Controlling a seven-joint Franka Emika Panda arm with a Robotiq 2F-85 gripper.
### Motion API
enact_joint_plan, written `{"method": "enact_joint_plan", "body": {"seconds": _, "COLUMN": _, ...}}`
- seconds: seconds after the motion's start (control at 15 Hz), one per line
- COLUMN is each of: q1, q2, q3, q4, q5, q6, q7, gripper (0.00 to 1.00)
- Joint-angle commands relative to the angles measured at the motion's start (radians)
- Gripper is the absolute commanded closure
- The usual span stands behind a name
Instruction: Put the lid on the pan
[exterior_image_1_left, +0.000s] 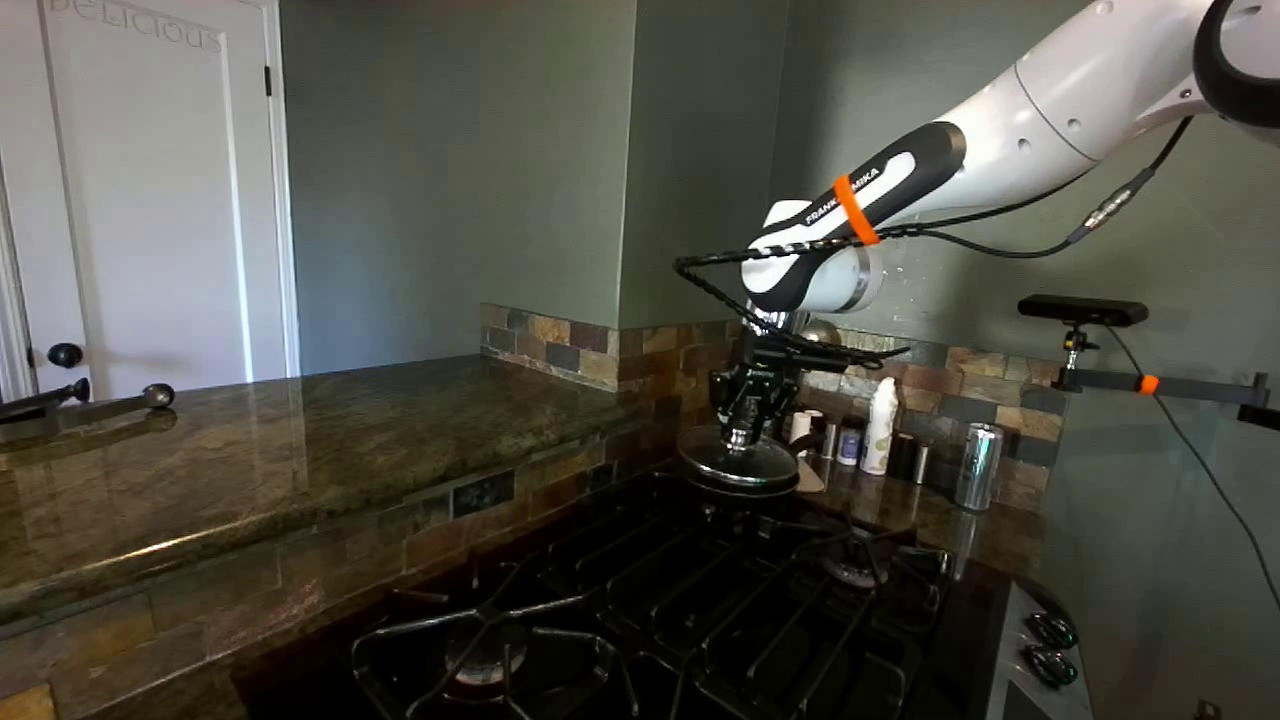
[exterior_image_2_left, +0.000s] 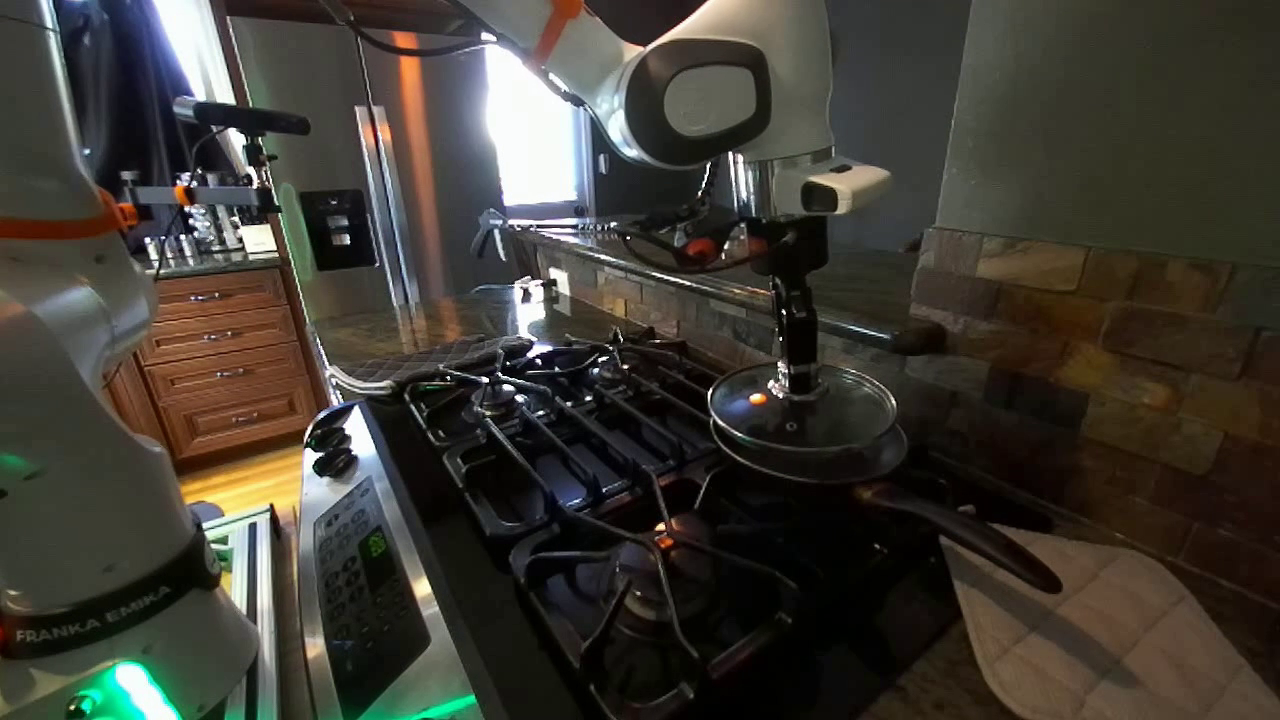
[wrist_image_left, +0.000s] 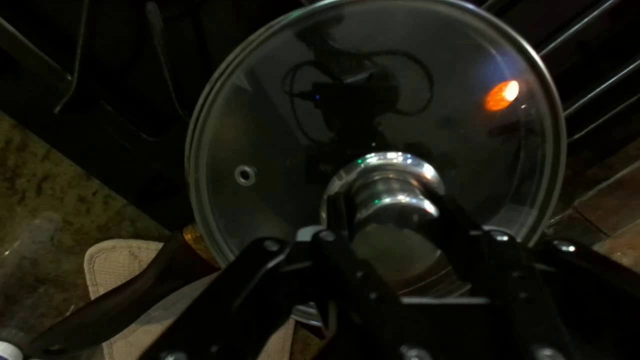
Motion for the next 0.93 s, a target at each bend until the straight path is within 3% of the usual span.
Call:
{"method": "enact_joint_plan", "body": {"seconds": 0.0, "q1": 0.012, "q2": 0.015, "q3": -0.016, "q4": 0.011, "q5": 0.039, "q6": 0.021, "q7": -0.003, "gripper": 0.77}}
{"method": "enact_joint_plan", "body": {"seconds": 0.87, "q1": 0.010, "q2": 0.039, "q3": -0.033, "q4": 0.018, "q5": 0.050, "q6": 0.022, "q7": 0.005, "gripper": 0.77}}
